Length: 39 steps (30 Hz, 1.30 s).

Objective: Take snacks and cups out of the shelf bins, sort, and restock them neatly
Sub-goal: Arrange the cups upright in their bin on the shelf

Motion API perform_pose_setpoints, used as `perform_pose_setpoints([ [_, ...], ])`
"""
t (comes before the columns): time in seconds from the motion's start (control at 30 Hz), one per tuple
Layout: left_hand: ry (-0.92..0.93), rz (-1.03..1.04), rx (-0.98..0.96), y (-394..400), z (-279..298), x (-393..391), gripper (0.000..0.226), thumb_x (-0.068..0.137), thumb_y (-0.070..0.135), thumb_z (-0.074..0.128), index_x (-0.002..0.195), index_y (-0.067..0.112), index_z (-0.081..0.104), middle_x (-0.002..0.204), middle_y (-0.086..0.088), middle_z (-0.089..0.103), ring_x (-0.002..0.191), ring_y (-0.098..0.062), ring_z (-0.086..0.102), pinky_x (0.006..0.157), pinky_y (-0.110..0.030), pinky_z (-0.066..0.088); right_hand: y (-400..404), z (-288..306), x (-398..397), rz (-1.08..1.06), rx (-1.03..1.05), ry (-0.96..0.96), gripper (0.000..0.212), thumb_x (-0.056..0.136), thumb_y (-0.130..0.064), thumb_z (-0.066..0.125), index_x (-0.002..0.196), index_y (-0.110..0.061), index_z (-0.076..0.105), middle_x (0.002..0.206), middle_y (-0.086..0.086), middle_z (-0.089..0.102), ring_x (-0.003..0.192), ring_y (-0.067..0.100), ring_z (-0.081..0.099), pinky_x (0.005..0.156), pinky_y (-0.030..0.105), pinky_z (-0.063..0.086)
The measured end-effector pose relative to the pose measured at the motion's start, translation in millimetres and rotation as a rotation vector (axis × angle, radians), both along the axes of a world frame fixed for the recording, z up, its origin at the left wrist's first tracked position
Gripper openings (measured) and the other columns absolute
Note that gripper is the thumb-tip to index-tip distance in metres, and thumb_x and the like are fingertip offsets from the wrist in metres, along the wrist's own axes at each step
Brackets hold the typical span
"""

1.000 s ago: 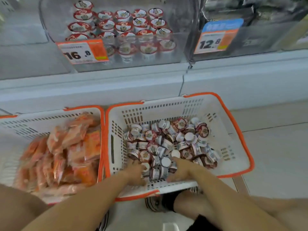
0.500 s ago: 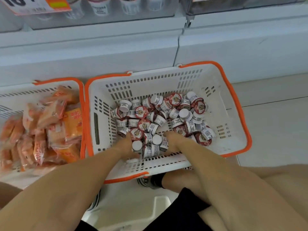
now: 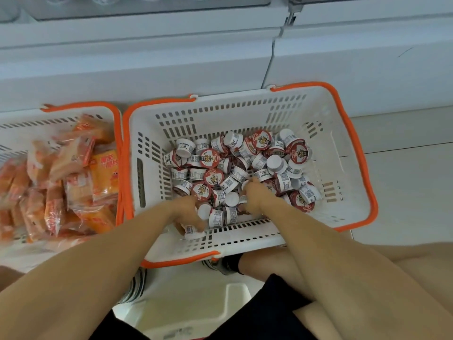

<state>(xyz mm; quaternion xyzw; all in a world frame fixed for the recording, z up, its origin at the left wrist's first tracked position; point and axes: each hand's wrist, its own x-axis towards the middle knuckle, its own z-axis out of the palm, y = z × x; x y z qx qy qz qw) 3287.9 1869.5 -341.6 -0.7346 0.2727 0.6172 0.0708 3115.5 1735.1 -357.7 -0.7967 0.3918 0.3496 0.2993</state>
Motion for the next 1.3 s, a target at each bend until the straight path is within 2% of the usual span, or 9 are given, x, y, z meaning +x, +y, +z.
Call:
perform_pose_setpoints([
  [0.13, 0.012, -0.039, -0.021, 2.0, 11.3, -7.8, 0.083, 0.078, 0.012, 0.078, 0.149, 0.011, 0.036, 0.132, -0.007, 0.046, 0.107, -0.026, 0.056, 0.076, -0.039, 0.063, -4.9, 12.4, 1.1, -0.374, 0.329, -0.166, 0.035, 0.092, -0.028, 0.072, 0.116, -0.005, 0.061, 0.098, 0.007, 0.067, 0.087, 0.026, 0.070, 0.076, 0.034, 0.058],
  [0.3, 0.029, 0.030, -0.123, 11.4, 15.3, -8.1, 0.057, 0.089, 0.017, 0.065, 0.142, 0.023, 0.047, 0.121, -0.006, 0.053, 0.084, -0.014, 0.059, 0.072, -0.034, 0.062, 8.4, 22.4, 15.3, -0.398, 0.503, -0.141, 0.037, 0.092, -0.019, 0.067, 0.128, -0.018, 0.059, 0.102, 0.004, 0.064, 0.092, 0.023, 0.067, 0.081, 0.039, 0.062],
  [0.47, 0.053, 0.343, -0.160, 10.2, 25.7, -3.2, 0.017, 0.094, 0.020, 0.063, 0.102, 0.009, 0.073, 0.104, -0.011, 0.071, 0.090, -0.025, 0.070, 0.066, -0.044, 0.063, 14.6, 19.5, 13.0, -0.418, 0.465, -0.135, 0.029, 0.089, -0.006, 0.062, 0.113, -0.023, 0.068, 0.100, 0.006, 0.059, 0.085, 0.021, 0.061, 0.071, 0.035, 0.062],
  [0.6, 0.040, 0.415, -0.097, 16.1, 27.3, -7.7, 0.024, 0.098, 0.023, 0.059, 0.112, 0.005, 0.065, 0.101, -0.013, 0.072, 0.085, -0.025, 0.072, 0.064, -0.042, 0.063, 17.6, 10.4, 15.3, -0.306, 0.360, -0.091, 0.016, 0.089, -0.019, 0.066, 0.104, -0.021, 0.068, 0.102, 0.003, 0.063, 0.081, 0.019, 0.061, 0.067, 0.033, 0.059],
  [0.7, -0.009, 0.423, -0.069, 22.9, 25.2, -8.9, 0.037, 0.101, 0.037, 0.053, 0.120, 0.006, 0.059, 0.101, -0.012, 0.071, 0.084, -0.024, 0.072, 0.064, -0.039, 0.063, 20.3, 2.3, 12.8, -0.176, 0.213, -0.052, 0.041, 0.080, -0.046, 0.079, 0.102, -0.015, 0.062, 0.098, 0.004, 0.061, 0.088, 0.021, 0.059, 0.079, 0.035, 0.053],
  [0.87, -0.020, 0.271, -0.083, 26.2, 28.4, -8.8, 0.067, 0.089, 0.069, 0.048, 0.122, 0.013, 0.062, 0.102, -0.009, 0.069, 0.083, -0.021, 0.073, 0.069, -0.036, 0.064, 20.8, -5.1, 8.2, -0.114, 0.092, 0.009, 0.052, 0.080, -0.055, 0.077, 0.092, -0.008, 0.059, 0.082, 0.004, 0.057, 0.085, 0.022, 0.059, 0.069, 0.030, 0.045],
  [1.03, 0.037, 0.219, -0.119, 21.6, 33.1, -5.0, 0.047, 0.088, 0.045, 0.071, 0.116, 0.009, 0.064, 0.102, -0.002, 0.058, 0.087, -0.018, 0.064, 0.069, -0.035, 0.063, 18.9, -9.4, 12.3, -0.191, 0.074, 0.077, 0.045, 0.085, -0.044, 0.075, 0.095, -0.008, 0.049, 0.087, 0.006, 0.055, 0.085, 0.024, 0.056, 0.065, 0.029, 0.044],
  [1.13, 0.035, 0.210, -0.141, 22.9, 30.4, -5.9, 0.038, 0.096, 0.036, 0.064, 0.119, 0.006, 0.064, 0.104, -0.006, 0.061, 0.084, -0.018, 0.066, 0.068, -0.036, 0.063, 19.0, -11.9, 15.8, -0.155, 0.083, 0.105, 0.042, 0.085, -0.042, 0.075, 0.078, -0.010, 0.050, 0.075, 0.005, 0.051, 0.071, 0.020, 0.054, 0.056, 0.028, 0.044],
  [1.3, 0.009, 0.280, -0.211, 25.4, 26.5, -11.4, 0.036, 0.103, 0.042, 0.046, 0.106, 0.009, 0.062, 0.064, -0.003, 0.047, 0.053, -0.011, 0.060, 0.062, -0.027, 0.060, 12.3, -10.4, 16.6, -0.107, 0.133, 0.091, 0.048, 0.086, -0.041, 0.076, 0.117, -0.005, 0.070, 0.114, 0.012, 0.068, 0.103, 0.027, 0.065, 0.082, 0.034, 0.056],
])
